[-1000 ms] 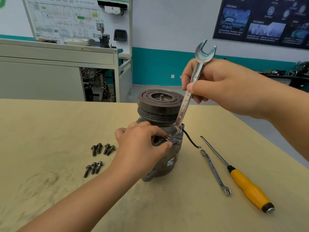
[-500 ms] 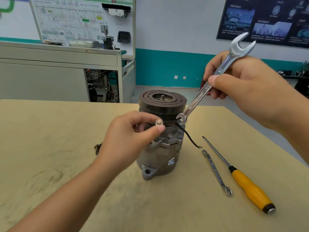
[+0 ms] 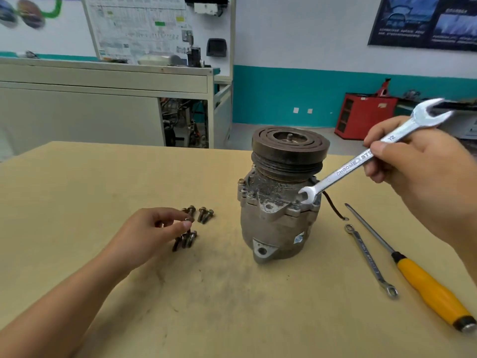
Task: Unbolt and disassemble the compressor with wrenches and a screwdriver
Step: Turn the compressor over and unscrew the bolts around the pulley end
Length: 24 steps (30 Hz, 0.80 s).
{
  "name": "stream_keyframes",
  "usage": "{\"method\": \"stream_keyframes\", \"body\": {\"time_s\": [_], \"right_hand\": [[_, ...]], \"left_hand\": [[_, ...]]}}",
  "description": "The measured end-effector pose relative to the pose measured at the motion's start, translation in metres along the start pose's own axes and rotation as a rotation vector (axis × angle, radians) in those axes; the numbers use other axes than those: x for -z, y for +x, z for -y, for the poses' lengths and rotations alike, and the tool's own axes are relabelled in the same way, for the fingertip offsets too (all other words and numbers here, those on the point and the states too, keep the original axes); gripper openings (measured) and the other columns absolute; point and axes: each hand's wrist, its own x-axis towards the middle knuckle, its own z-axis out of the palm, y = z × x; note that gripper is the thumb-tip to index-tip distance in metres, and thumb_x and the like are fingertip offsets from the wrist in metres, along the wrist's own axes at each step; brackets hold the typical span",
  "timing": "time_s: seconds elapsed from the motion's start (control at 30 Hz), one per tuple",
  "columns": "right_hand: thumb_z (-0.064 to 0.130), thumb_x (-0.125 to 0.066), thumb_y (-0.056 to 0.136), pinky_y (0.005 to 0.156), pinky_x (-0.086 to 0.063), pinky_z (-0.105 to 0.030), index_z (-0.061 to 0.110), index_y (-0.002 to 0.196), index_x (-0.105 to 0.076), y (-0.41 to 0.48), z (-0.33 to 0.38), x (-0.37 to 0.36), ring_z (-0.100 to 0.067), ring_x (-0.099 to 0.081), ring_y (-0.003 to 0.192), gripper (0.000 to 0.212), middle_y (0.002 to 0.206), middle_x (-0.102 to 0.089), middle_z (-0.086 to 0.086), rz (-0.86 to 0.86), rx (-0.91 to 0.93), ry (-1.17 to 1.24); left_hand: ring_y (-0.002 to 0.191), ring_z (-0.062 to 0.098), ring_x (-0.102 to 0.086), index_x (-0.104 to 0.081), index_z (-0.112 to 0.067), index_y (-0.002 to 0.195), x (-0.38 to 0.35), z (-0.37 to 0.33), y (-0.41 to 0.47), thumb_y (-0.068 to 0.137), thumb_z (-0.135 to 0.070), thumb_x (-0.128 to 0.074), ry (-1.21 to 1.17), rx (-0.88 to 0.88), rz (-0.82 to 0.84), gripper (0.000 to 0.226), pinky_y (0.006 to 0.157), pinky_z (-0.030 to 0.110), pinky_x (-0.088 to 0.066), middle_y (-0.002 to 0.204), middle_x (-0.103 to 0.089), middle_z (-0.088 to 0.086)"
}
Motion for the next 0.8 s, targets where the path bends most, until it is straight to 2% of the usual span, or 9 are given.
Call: {"method": "stream_keyframes", "body": {"time_s": [0.07, 0.13, 0.2, 0.3, 0.43, 0.6, 0.7, 0.8], "right_hand": [[0.02, -0.049, 0.08, 0.054, -0.046, -0.015, 0.034, 0.071, -0.066, -0.006, -0.006, -0.003, -0.007, -0.054, 0.057, 0.025, 0.058, -0.06, 0.004, -0.035, -0.028, 0.084], [0.018, -0.049, 0.082, 0.053, -0.046, -0.016, 0.031, 0.071, -0.067, -0.012, -0.012, -0.008, -0.007, -0.053, 0.056, 0.024, 0.057, -0.058, 0.004, -0.078, -0.059, 0.179], [0.011, -0.048, 0.087, 0.052, -0.046, -0.016, 0.026, 0.072, -0.065, -0.015, -0.017, -0.012, -0.007, -0.052, 0.055, 0.027, 0.056, -0.056, 0.004, -0.111, -0.093, 0.285], [0.002, -0.04, 0.095, 0.051, -0.044, -0.016, 0.017, 0.078, -0.059, -0.018, -0.021, -0.016, -0.006, -0.05, 0.054, 0.03, 0.055, -0.054, 0.005, -0.158, -0.143, 0.397], [0.001, -0.037, 0.096, 0.05, -0.043, -0.017, 0.014, 0.08, -0.057, -0.019, -0.023, -0.017, -0.007, -0.05, 0.054, 0.029, 0.055, -0.053, 0.004, -0.204, -0.16, 0.461], [0.003, -0.037, 0.097, 0.05, -0.044, -0.018, 0.013, 0.081, -0.055, -0.02, -0.026, -0.026, -0.006, -0.051, 0.055, 0.027, 0.058, -0.054, 0.007, -0.241, -0.153, 0.511], [0.008, -0.037, 0.099, 0.05, -0.043, -0.018, 0.011, 0.081, -0.055, -0.022, -0.025, -0.032, -0.006, -0.049, 0.054, 0.026, 0.057, -0.051, 0.006, -0.248, -0.166, 0.531], [0.014, -0.041, 0.098, 0.048, -0.038, -0.016, 0.013, 0.074, -0.058, -0.022, -0.025, -0.036, -0.006, -0.042, 0.051, 0.029, 0.053, -0.046, 0.005, -0.24, -0.189, 0.459]], "left_hand": [[0.07, 0.016, -0.052, -0.07, -0.042, 0.079, -0.004, 0.003, 0.005, 0.083, -0.037, -0.07, 0.111, -0.012, -0.012, 0.007, 0.064, 0.027, -0.038, 0.08, -0.058, -0.003], [0.086, 0.014, -0.052, -0.065, -0.047, 0.076, -0.009, 0.003, 0.011, 0.082, -0.041, -0.069, 0.253, -0.025, -0.01, 0.009, 0.078, 0.031, -0.042, 0.088, -0.056, -0.009], [0.101, 0.014, -0.043, -0.059, -0.053, 0.075, -0.014, 0.002, 0.015, 0.081, -0.047, -0.068, 0.393, -0.037, 0.002, 0.012, 0.088, 0.035, -0.036, 0.093, -0.052, -0.014], [0.103, 0.009, -0.026, -0.056, -0.058, 0.077, -0.021, 0.003, 0.018, 0.081, -0.054, -0.064, 0.513, -0.03, -0.001, 0.01, 0.083, 0.032, -0.023, 0.095, -0.043, -0.017], [0.101, 0.007, -0.021, -0.057, -0.057, 0.078, -0.029, 0.008, 0.018, 0.082, -0.056, -0.062, 0.517, -0.022, -0.01, 0.006, 0.082, 0.031, -0.02, 0.098, -0.041, -0.016], [0.105, 0.01, -0.027, -0.054, -0.06, 0.076, -0.034, 0.01, 0.016, 0.082, -0.054, -0.062, 0.495, -0.043, -0.027, 0.011, 0.082, 0.031, -0.023, 0.1, -0.043, -0.015], [0.109, 0.011, -0.029, -0.057, -0.058, 0.083, -0.035, 0.011, 0.015, 0.082, -0.053, -0.062, 0.487, -0.039, -0.023, 0.007, 0.083, 0.031, -0.023, 0.102, -0.044, -0.015], [0.108, 0.011, -0.031, -0.059, -0.053, 0.095, -0.036, 0.011, 0.014, 0.082, -0.052, -0.062, 0.501, -0.031, -0.036, 0.013, 0.082, 0.031, -0.023, 0.102, -0.045, -0.014]]}}
